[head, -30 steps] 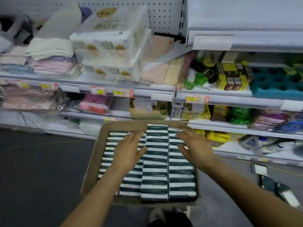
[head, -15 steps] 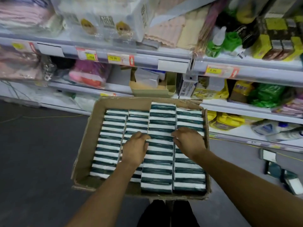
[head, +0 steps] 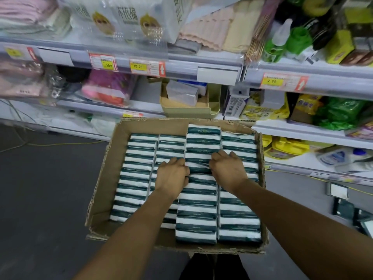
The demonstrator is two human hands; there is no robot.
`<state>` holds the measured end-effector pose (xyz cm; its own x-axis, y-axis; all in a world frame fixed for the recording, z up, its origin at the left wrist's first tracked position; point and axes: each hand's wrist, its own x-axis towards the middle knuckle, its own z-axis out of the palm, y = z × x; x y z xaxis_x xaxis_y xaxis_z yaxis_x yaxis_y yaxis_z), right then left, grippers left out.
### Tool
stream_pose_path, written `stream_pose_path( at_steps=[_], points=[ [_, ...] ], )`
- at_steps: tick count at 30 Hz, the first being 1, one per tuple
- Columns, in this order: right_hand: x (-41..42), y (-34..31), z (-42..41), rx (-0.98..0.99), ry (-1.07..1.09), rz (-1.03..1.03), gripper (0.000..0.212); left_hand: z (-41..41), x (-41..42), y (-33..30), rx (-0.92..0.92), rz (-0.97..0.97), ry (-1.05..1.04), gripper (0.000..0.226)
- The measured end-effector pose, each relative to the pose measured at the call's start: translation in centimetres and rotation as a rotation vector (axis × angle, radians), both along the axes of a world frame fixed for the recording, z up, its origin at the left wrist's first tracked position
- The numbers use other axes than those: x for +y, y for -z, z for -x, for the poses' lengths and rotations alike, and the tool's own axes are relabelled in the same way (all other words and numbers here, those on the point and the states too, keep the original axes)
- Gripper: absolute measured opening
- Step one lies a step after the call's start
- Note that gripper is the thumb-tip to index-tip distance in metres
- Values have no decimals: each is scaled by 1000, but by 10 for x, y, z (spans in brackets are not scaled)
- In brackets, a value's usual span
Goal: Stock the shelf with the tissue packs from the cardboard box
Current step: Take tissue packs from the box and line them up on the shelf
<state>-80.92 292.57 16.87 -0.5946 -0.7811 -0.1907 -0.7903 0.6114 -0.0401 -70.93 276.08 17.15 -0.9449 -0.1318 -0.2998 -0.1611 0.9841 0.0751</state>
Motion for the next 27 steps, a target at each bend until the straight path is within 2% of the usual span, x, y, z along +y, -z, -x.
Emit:
stream_pose_path(
  at_steps=[3, 6, 9, 12, 17, 19, 20, 23, 27],
  points=[
    [3, -8, 3, -28, 2, 84, 21, 2, -6, -7, 36, -67, 10, 17],
    [14, -22, 9, -158, 46, 248, 8, -1, -17, -20, 174, -273, -6, 3],
    [22, -47, 14, -359, 132, 430, 8, -9, -26, -40, 250, -581, -92, 8],
    [30, -73, 18, -414, 231, 537, 12, -17, -28, -71, 218, -806, -220, 19],
    [49, -125, 28, -410, 423, 694, 10, -10, -22, -111, 329, -859, -369, 17],
    [62, -147, 30, -391, 443, 766, 7, -4, -16, -129, 395, -888, -408, 16],
    [69, -157, 31, -384, 443, 803, 13, 0, -11, -140, 418, -893, -413, 16],
    [89, -190, 36, -371, 447, 898, 28, 13, 4, -178, 474, -916, -371, 15],
    [119, -225, 51, -412, 476, 1016, 25, 34, 21, -218, 553, -892, -295, 23]
  ],
)
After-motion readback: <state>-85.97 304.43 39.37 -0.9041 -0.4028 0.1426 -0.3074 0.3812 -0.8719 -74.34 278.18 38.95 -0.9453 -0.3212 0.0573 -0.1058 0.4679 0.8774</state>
